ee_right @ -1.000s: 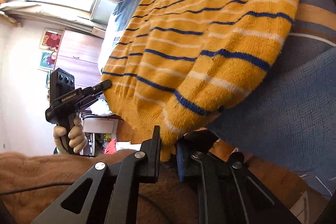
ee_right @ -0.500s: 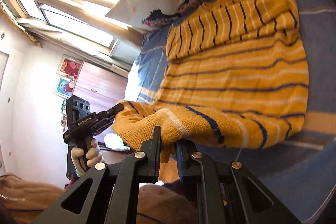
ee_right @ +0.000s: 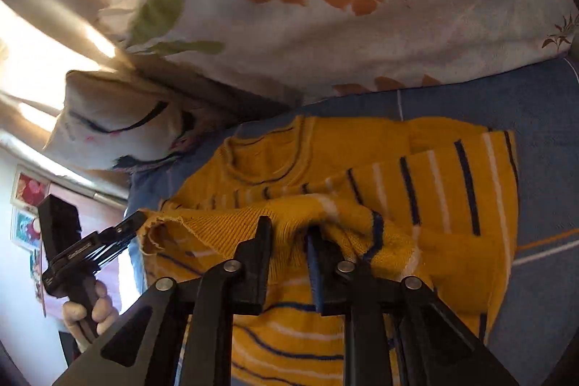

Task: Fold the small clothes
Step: 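Fold the hem up toward the collar with the left tool and release, then grasp the folded edge again with the left tool and fold it over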

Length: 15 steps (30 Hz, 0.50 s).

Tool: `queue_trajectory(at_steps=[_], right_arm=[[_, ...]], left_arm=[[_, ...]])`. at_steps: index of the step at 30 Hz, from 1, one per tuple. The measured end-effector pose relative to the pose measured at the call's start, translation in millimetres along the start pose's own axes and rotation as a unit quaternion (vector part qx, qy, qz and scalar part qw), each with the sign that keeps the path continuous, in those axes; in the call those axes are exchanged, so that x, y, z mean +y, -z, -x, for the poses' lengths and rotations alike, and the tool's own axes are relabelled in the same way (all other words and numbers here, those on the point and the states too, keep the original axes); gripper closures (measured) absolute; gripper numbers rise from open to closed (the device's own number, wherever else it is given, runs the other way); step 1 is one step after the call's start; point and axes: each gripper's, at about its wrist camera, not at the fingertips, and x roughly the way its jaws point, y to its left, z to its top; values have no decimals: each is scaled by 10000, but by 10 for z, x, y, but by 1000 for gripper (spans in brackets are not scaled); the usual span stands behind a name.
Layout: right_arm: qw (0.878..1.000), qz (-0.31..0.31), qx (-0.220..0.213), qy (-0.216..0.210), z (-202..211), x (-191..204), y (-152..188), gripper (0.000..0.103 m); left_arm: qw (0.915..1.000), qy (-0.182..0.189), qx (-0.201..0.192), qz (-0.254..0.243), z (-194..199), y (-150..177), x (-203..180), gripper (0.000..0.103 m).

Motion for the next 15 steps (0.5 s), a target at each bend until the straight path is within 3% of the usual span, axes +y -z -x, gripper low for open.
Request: queue_trajectory(at_steps=[3, 5, 10, 15], right_arm=[[9991, -301, -307, 21, -30, -130, -116, 53], [9980, -351, -517, -43, 57, -146, -145, 44], [9964, 53, -837, 117, 318, 53, 53, 44], [9916, 1150, -549, 217, 90, 538, 416, 44]], left_arm=[[9998, 2, -168, -85, 115, -72, 64, 65], [9997, 49, -231, 1, 216, -67, 132, 59], [9993, -64, -88, -345, 261, 114, -4, 57], [9950, 173, 300, -933, -65, 345, -302, 57]])
